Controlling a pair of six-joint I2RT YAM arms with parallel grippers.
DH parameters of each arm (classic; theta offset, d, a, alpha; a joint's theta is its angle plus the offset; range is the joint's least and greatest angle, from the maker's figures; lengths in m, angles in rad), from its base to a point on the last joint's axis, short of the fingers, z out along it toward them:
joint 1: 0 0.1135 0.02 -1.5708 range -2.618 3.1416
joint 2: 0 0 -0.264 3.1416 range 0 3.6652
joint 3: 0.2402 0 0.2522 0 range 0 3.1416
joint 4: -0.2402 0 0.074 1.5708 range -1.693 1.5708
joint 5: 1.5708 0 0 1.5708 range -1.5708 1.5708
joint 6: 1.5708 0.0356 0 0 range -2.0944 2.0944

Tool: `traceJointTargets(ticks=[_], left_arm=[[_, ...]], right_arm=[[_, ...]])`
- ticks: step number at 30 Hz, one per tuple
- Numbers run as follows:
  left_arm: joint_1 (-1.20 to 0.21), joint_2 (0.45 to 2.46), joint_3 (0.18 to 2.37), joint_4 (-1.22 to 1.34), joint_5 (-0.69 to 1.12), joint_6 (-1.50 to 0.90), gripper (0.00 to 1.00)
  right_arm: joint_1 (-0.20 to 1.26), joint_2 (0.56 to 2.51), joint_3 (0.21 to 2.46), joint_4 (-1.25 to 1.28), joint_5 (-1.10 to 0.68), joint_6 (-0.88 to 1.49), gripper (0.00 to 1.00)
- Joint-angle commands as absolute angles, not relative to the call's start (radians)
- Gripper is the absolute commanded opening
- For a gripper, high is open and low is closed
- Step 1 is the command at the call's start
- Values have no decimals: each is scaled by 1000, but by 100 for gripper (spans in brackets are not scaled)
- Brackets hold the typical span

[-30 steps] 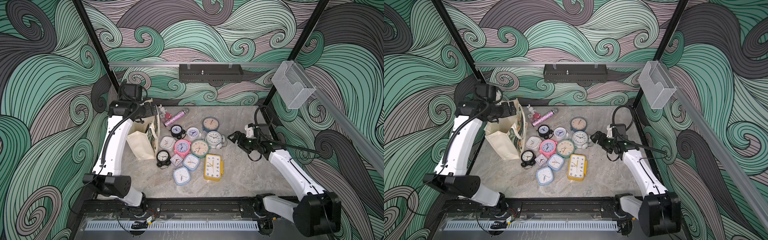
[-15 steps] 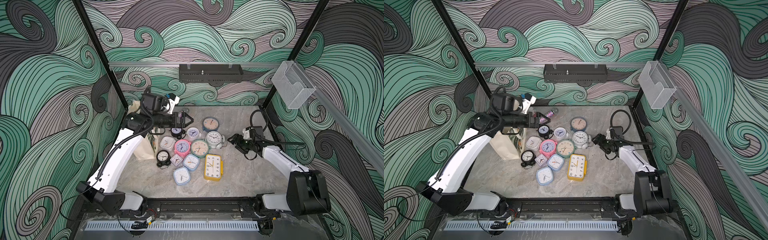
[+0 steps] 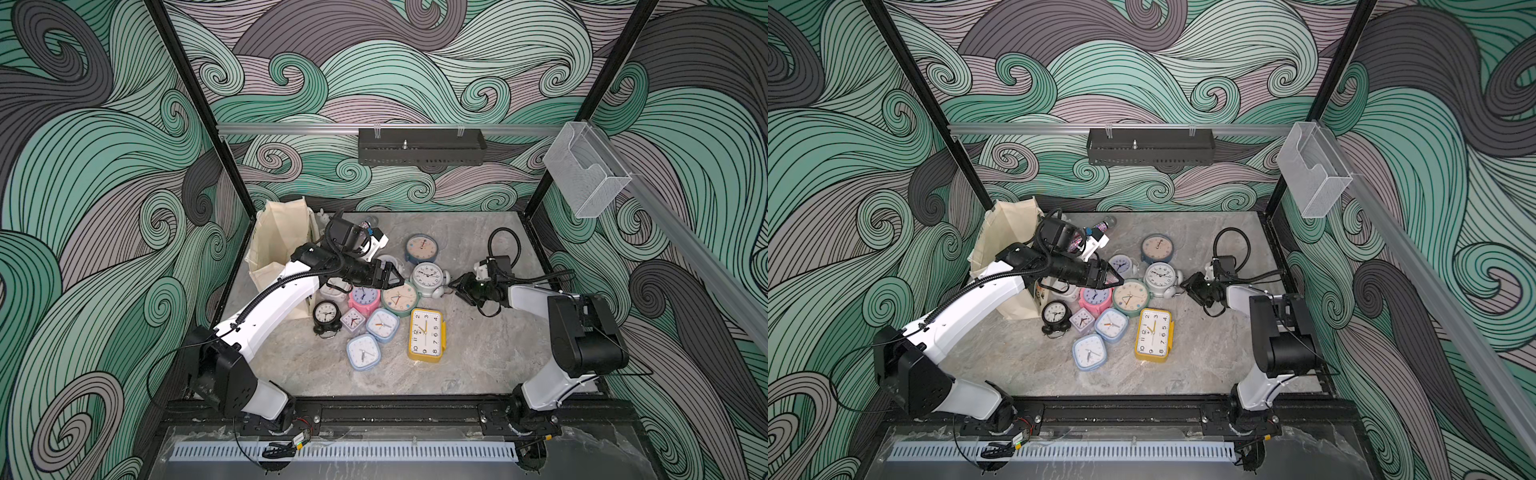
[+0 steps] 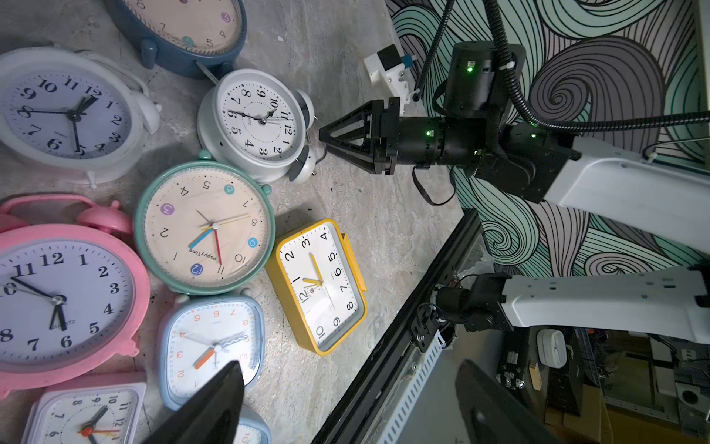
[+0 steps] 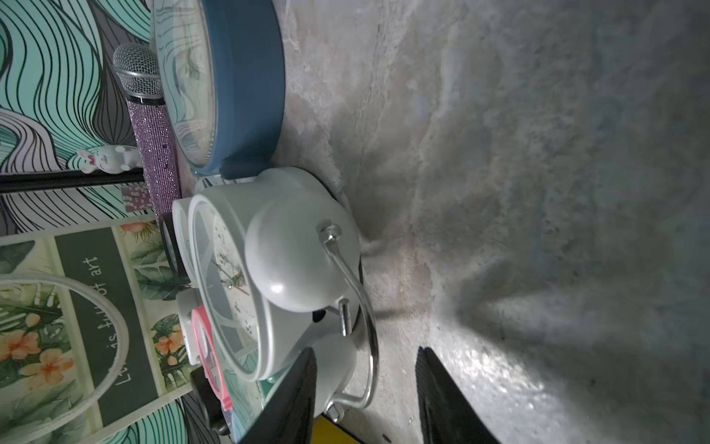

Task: Put the alarm clock into the canvas bag
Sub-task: Pick up the alarm from the center of the board.

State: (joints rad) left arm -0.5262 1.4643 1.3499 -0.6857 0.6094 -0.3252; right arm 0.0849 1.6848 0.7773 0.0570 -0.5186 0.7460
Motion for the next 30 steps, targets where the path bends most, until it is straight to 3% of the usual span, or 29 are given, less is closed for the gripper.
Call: traceJointTargets(ticks=[1, 18, 30], left_arm=[[-531, 1445, 1339, -611, 594, -335, 88], [-532, 1447, 1312, -594, 559, -350, 87], [-532, 1473, 1307, -578, 544, -374, 92]], right_arm=[[81, 1717, 781, 138, -553, 770, 38], [78, 1736, 799, 191, -578, 793, 4], [79, 1544, 830, 33, -562, 862, 0]])
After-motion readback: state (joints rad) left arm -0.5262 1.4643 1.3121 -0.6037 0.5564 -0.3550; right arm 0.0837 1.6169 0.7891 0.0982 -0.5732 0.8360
